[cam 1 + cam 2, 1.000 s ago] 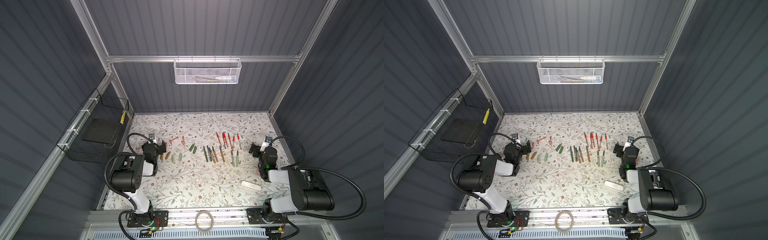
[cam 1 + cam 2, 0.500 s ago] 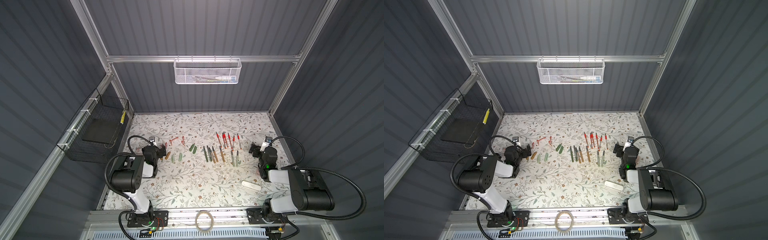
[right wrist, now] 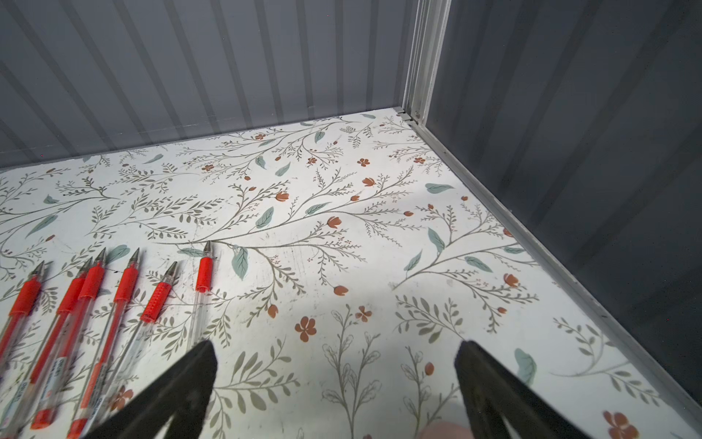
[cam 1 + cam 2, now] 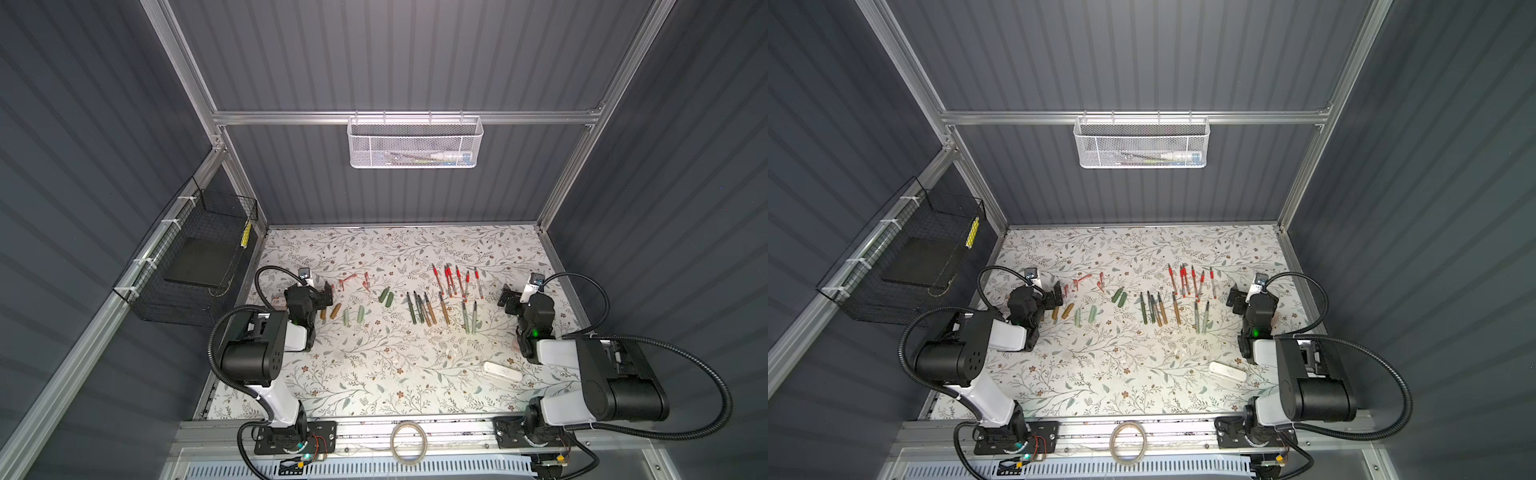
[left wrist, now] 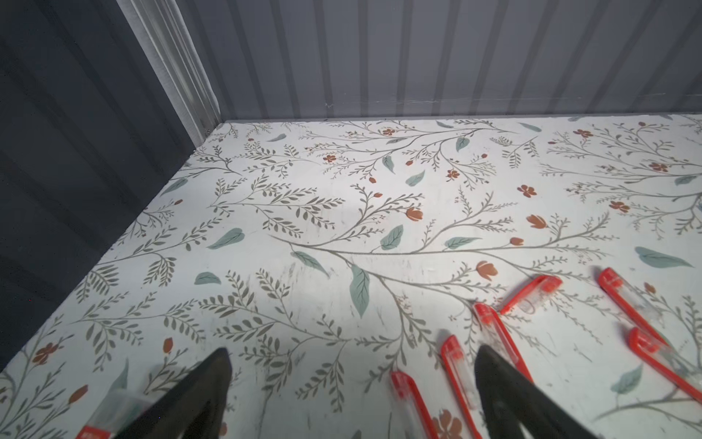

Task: Remove pen caps from pens
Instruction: Reset both arms

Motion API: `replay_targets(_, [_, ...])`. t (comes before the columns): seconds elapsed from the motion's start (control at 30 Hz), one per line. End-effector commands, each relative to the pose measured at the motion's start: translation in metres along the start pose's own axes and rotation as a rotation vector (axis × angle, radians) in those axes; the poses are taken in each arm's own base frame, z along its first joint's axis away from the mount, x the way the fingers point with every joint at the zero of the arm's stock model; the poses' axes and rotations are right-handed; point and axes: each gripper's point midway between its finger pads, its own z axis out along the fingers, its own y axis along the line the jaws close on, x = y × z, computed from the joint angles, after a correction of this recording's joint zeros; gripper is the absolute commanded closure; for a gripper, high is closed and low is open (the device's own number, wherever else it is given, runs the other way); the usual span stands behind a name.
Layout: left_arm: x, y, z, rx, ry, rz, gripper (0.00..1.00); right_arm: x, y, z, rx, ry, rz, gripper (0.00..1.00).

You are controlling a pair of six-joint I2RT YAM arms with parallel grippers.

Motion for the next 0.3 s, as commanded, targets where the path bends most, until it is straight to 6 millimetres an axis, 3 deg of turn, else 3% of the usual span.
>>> replay_targets(0.0, [0.0168,0.0037,-0.0017,-0.022,0.067,-0.003,0.0,-0.0149,0.0008,0.003,-0.002,-0.04,0.019,0.01])
replay_targets(0.27, [0.0159,0.0033,-0.0031,-0.019,0.058,-0.001,0.0,-0.0152,0.0011,0.0021,-0.005,-0.042,0.02,0.01])
